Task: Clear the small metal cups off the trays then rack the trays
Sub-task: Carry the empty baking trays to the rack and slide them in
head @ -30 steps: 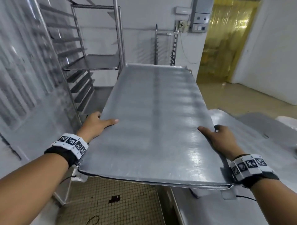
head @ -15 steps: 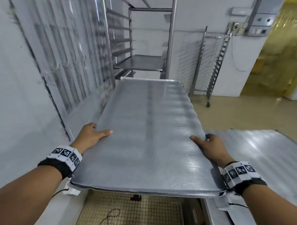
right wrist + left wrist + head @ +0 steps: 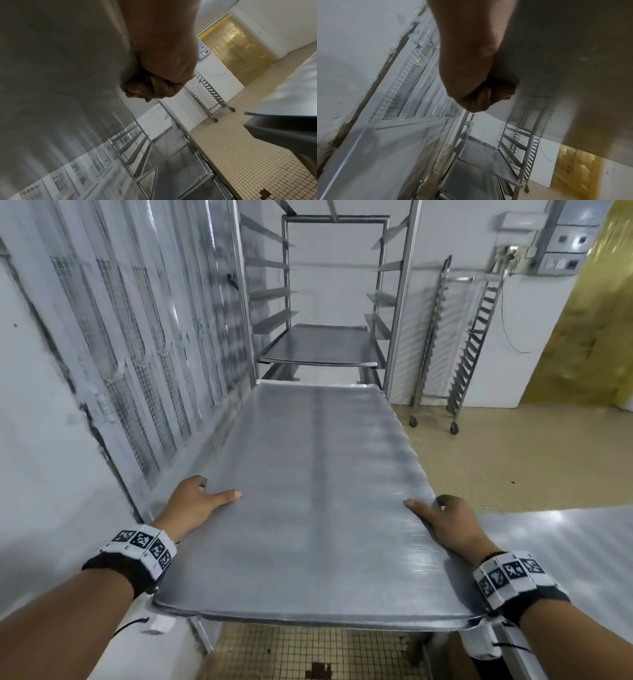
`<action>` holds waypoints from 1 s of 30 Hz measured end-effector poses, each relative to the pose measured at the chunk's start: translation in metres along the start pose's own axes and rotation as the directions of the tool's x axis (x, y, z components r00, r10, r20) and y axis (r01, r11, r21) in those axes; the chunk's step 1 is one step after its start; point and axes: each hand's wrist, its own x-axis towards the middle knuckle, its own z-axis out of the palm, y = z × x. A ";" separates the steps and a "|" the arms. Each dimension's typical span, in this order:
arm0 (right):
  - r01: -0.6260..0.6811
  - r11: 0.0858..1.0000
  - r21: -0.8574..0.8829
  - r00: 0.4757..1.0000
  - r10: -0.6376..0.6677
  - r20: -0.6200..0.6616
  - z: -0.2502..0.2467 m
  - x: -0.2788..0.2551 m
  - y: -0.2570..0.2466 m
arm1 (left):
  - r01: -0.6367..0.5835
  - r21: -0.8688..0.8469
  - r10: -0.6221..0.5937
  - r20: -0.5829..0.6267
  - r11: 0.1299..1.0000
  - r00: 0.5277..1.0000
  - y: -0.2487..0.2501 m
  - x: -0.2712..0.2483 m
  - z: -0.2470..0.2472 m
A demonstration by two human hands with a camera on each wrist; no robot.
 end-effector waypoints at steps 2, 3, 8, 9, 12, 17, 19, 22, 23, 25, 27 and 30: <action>-0.008 1.000 -0.007 1.000 0.008 -0.009 0.012 0.015 -0.007 | -0.008 0.003 0.008 0.006 1.000 1.000 0.001 0.018 -0.001; -0.005 1.000 -0.007 1.000 0.005 -0.013 0.016 0.021 -0.012 | -0.018 0.006 0.018 0.010 1.000 1.000 0.001 0.028 0.000; 0.005 1.000 0.007 1.000 -0.005 -0.008 0.030 0.056 -0.023 | -0.020 0.038 0.020 0.016 0.999 1.000 -0.003 0.075 0.008; 0.001 1.000 0.008 1.000 -0.001 -0.005 0.033 0.065 -0.022 | -0.021 0.039 0.020 0.012 0.999 1.000 -0.004 0.083 0.010; 0.001 1.000 0.030 1.000 -0.002 0.008 0.038 0.092 -0.021 | 0.001 0.053 -0.002 0.016 0.999 1.000 -0.005 0.105 0.020; -0.012 1.000 -0.025 0.999 0.013 0.039 0.040 0.135 -0.019 | 0.005 0.092 -0.008 0.022 0.996 1.000 -0.002 0.143 0.050; -0.010 0.998 -0.054 0.998 0.013 0.062 0.042 0.153 -0.018 | 0.018 0.117 -0.021 0.029 0.993 0.999 0.001 0.159 0.060; -0.009 0.998 -0.061 0.996 0.014 0.083 0.046 0.181 -0.011 | 0.010 0.088 -0.012 0.020 0.996 1.000 0.003 0.178 0.071; 0.001 0.998 -0.069 0.997 0.005 0.083 0.048 0.191 -0.009 | 0.015 0.080 -0.017 0.020 0.997 1.000 0.003 0.185 0.076; 0.032 0.996 -0.088 0.996 -0.025 0.084 0.052 0.209 -0.005 | 0.022 0.082 -0.023 0.016 0.996 1.000 0.004 0.197 0.083; 0.053 0.993 -0.105 0.995 -0.043 0.095 0.057 0.224 -0.003 | -0.003 0.087 0.002 0.010 0.996 1.000 0.008 0.205 0.086; 0.076 0.989 -0.128 0.994 -0.065 0.093 0.063 0.242 -0.001 | -0.003 0.125 0.002 0.004 0.992 1.000 0.016 0.219 0.093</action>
